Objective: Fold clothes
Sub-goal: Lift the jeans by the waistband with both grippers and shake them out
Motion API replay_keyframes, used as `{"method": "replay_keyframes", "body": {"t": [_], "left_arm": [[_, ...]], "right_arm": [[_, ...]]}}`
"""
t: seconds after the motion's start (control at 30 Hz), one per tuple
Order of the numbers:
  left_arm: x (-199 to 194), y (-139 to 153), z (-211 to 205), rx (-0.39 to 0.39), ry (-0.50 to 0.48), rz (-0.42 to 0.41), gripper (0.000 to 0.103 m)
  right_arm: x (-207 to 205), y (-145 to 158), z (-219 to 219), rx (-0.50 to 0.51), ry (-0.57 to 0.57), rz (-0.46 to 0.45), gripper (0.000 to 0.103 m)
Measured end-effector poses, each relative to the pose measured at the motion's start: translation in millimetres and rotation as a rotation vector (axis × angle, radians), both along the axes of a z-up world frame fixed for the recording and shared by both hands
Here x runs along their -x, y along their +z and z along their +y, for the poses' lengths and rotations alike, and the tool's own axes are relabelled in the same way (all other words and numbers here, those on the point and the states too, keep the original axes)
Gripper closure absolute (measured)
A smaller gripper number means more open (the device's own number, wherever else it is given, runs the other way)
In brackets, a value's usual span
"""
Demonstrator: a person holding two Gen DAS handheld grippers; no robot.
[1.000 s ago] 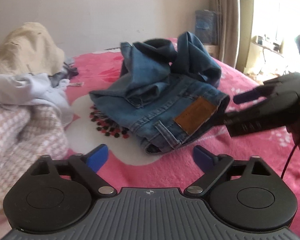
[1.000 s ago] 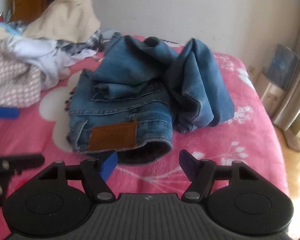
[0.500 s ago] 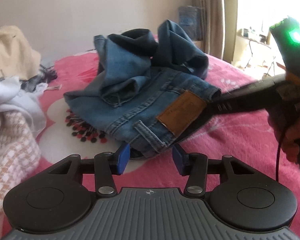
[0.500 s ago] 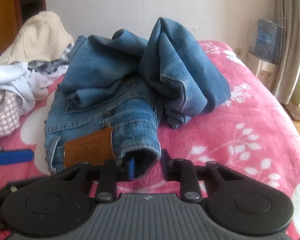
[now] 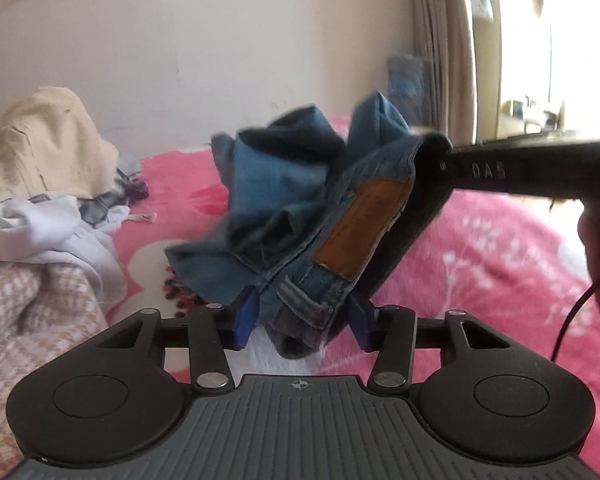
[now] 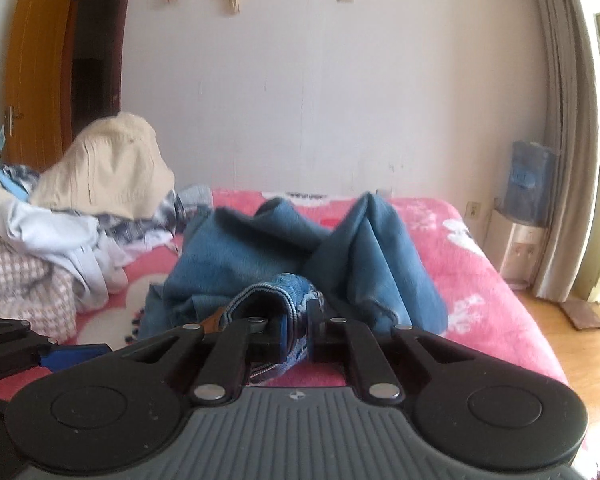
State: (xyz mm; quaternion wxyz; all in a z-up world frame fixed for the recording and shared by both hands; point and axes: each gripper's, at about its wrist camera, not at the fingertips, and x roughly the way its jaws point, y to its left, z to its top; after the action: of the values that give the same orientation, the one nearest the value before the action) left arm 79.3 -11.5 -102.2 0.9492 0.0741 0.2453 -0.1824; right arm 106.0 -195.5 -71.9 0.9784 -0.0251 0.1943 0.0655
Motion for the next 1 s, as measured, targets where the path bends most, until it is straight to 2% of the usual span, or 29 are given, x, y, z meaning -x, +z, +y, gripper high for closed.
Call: {"method": "replay_keyframes", "body": {"t": [0.07, 0.13, 0.23, 0.43, 0.63, 0.87, 1.0], "left_arm": [[3, 4, 4, 0.022, 0.002, -0.004, 0.064], [4, 7, 6, 0.042, 0.01, 0.001, 0.083], [7, 15, 13, 0.096, 0.035, 0.005, 0.094], [38, 50, 26, 0.125, 0.055, -0.072, 0.095], [81, 90, 46, 0.126, 0.047, -0.145, 0.095], [137, 132, 60, 0.093, 0.016, -0.203, 0.095], [156, 143, 63, 0.079, 0.011, -0.213, 0.095]], "right_arm": [[3, 5, 3, 0.009, 0.005, -0.018, 0.094], [10, 10, 4, 0.014, 0.012, -0.033, 0.094], [18, 16, 8, 0.026, 0.021, -0.049, 0.094], [46, 34, 10, 0.025, 0.032, -0.092, 0.094], [92, 59, 12, 0.017, 0.086, -0.14, 0.094], [159, 85, 6, -0.065, 0.173, -0.149, 0.094], [191, 94, 3, -0.117, 0.214, -0.139, 0.094]]}}
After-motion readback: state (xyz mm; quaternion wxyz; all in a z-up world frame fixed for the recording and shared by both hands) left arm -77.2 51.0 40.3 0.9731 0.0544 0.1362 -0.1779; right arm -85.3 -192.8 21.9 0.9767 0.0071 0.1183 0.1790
